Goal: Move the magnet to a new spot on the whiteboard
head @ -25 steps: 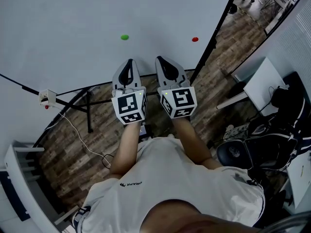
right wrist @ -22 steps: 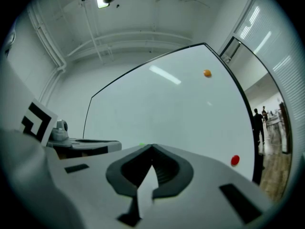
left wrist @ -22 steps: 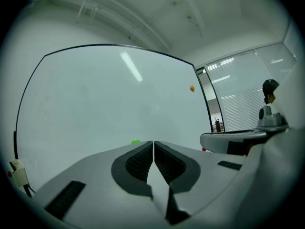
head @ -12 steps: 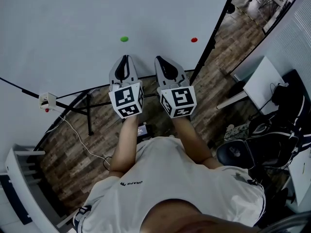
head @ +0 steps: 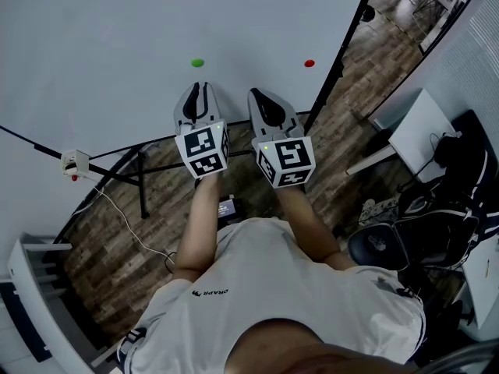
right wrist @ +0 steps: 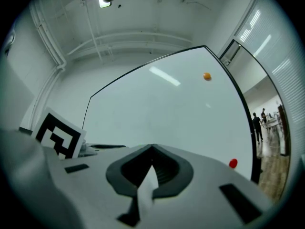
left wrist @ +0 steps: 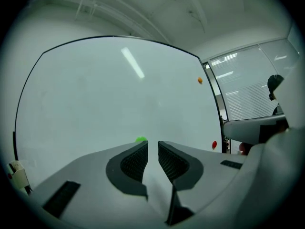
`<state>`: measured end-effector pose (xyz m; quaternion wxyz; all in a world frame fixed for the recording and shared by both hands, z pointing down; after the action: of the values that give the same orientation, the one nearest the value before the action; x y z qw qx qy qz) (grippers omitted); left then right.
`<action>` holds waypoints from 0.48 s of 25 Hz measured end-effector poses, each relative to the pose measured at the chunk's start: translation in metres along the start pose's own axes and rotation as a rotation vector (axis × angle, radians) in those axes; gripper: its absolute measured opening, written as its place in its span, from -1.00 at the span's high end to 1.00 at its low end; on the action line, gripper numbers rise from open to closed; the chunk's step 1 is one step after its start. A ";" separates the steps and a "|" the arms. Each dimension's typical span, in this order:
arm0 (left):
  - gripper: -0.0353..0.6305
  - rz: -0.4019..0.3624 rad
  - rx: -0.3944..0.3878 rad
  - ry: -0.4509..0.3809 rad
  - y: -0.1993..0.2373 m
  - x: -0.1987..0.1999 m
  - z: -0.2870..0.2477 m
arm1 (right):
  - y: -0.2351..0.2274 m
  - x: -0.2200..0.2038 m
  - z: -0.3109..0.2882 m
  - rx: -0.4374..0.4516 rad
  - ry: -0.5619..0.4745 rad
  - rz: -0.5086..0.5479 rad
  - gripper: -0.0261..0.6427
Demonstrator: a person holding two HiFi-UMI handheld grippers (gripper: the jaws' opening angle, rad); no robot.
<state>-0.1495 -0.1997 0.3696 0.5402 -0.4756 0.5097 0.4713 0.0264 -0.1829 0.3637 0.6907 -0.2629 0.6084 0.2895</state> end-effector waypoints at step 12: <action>0.70 -0.023 0.043 0.012 0.002 0.002 -0.025 | -0.005 0.002 -0.004 0.001 0.007 -0.005 0.88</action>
<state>-0.1539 -0.2240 0.3668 0.5526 -0.4727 0.5175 0.4511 0.0279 -0.1890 0.3618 0.6894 -0.2652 0.6102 0.2866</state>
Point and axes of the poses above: the fingertips, and each gripper's own axes: z backward along the fingers, y to its left, x out of its top, the point moved 10 cm from there along z, backward along the fingers, and after that the axes turned 10 degrees about x, right-handed, at the moved point
